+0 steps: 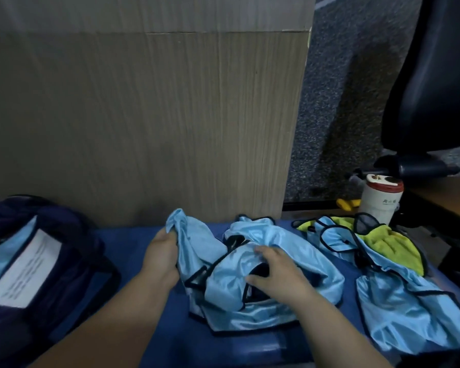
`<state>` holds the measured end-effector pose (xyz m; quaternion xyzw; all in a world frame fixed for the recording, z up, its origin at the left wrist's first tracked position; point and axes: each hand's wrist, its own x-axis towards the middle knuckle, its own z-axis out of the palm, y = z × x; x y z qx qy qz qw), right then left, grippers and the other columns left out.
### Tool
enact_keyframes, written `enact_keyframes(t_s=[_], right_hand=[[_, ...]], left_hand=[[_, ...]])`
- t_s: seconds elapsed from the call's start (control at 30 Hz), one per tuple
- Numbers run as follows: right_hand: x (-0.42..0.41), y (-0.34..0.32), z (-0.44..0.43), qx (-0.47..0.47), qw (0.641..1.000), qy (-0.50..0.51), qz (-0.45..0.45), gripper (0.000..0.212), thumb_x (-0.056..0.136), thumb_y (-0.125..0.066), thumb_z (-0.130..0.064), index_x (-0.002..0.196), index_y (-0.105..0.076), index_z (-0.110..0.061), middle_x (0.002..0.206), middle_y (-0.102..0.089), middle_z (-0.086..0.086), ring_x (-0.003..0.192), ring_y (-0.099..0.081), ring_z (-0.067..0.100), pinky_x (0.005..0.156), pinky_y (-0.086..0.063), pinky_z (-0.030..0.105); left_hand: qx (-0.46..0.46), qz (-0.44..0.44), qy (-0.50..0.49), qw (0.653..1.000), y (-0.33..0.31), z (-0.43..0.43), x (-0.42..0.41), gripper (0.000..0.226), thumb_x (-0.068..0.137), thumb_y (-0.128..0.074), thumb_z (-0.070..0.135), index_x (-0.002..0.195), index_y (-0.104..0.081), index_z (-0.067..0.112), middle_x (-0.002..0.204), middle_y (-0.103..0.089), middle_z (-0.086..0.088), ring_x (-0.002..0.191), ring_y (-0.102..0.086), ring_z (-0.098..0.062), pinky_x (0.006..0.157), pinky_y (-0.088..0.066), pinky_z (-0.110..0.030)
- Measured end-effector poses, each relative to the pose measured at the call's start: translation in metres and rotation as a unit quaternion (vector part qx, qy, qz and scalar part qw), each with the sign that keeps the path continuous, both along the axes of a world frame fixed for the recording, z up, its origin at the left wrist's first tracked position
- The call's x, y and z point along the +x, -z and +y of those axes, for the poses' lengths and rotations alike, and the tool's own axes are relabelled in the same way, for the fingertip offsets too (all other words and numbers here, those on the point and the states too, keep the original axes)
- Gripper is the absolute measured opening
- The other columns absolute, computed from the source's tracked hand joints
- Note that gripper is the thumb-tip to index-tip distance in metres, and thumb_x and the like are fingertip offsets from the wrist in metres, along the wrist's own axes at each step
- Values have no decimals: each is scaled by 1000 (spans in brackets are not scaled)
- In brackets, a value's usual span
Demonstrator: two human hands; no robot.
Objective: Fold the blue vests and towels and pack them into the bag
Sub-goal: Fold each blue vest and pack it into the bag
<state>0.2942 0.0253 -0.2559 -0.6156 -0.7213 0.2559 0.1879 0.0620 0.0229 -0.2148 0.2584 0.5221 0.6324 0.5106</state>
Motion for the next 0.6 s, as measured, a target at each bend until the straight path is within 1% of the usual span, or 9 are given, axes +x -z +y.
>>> enact_keyframes(t_s=[0.07, 0.17, 0.2, 0.27, 0.33, 0.4, 0.47, 0.53, 0.6], right_hand=[[-2, 3, 1, 15, 999, 25, -26, 70, 81, -66, -55, 142, -35, -39, 143, -36, -8, 135, -37, 17, 111, -33, 45], [-1, 2, 3, 40, 997, 65, 23, 62, 85, -69, -42, 140, -42, -33, 139, -40, -2, 127, -45, 19, 106, -39, 34], [-1, 1, 3, 50, 995, 82, 42, 59, 85, -69, -38, 138, -44, -30, 137, -43, -1, 122, -49, 19, 102, -42, 32], [-1, -2, 4, 76, 987, 121, 68, 52, 86, -70, -31, 134, -49, -27, 132, -47, 2, 113, -55, 20, 92, -46, 32], [0, -5, 4, 94, 982, 149, 61, 48, 86, -69, -28, 130, -51, -27, 128, -48, 2, 110, -55, 21, 82, -44, 30], [3, -8, 4, 97, 981, 163, 31, 46, 86, -67, -29, 129, -52, -28, 127, -48, 1, 114, -50, 22, 81, -42, 31], [5, -12, 3, 101, 976, 190, -17, 46, 86, -63, -34, 130, -52, -29, 128, -48, 3, 119, -44, 25, 90, -42, 36], [9, -17, 3, 84, 964, 226, -108, 52, 86, -61, -43, 134, -44, -30, 135, -43, 5, 126, -37, 28, 98, -36, 42], [17, -22, 2, -1, 958, 247, -148, 64, 85, -62, -50, 138, -35, -27, 140, -37, 8, 129, -35, 32, 99, -35, 44]], left_hand=[[-21, 59, -35, 997, 5, 6, -22, 15, 97, -56, 23, 94, -66, 13, 94, -71, -14, 88, -68, -30, 83, -55, -40], [-30, 105, -100, 989, 14, 8, -45, 2, 92, -56, 11, 92, -57, 10, 83, -61, -10, 74, -59, -24, 63, -52, -28], [-35, 122, -123, 984, 18, 9, -50, 10, 88, -60, 12, 97, -54, 10, 86, -59, -10, 75, -58, -24, 62, -52, -27], [-58, 224, -160, 960, 24, 8, -51, 52, 79, -71, 23, 124, -48, 12, 114, -58, -15, 100, -59, -29, 85, -54, -40], [-34, 384, -179, 905, 24, 0, -43, 61, 79, -74, 24, 133, -47, 13, 131, -51, -11, 119, -50, -29, 103, -42, -48], [38, 460, -100, 882, 27, -11, -30, 35, 84, -72, 25, 117, -60, 21, 121, -59, 3, 114, -54, -19, 99, -45, -41], [53, 478, 57, 875, 33, -23, -19, 15, 84, -71, 36, 97, -65, 32, 100, -66, 18, 99, -61, -2, 89, -51, -32], [32, 545, 175, 819, 47, -28, -17, 33, 77, -69, 58, 102, -63, 38, 96, -66, 22, 94, -60, 3, 87, -49, -27], [3, 622, 198, 757, 61, -27, -20, 46, 75, -62, 69, 110, -60, 39, 101, -63, 21, 96, -56, 2, 88, -47, -28]])
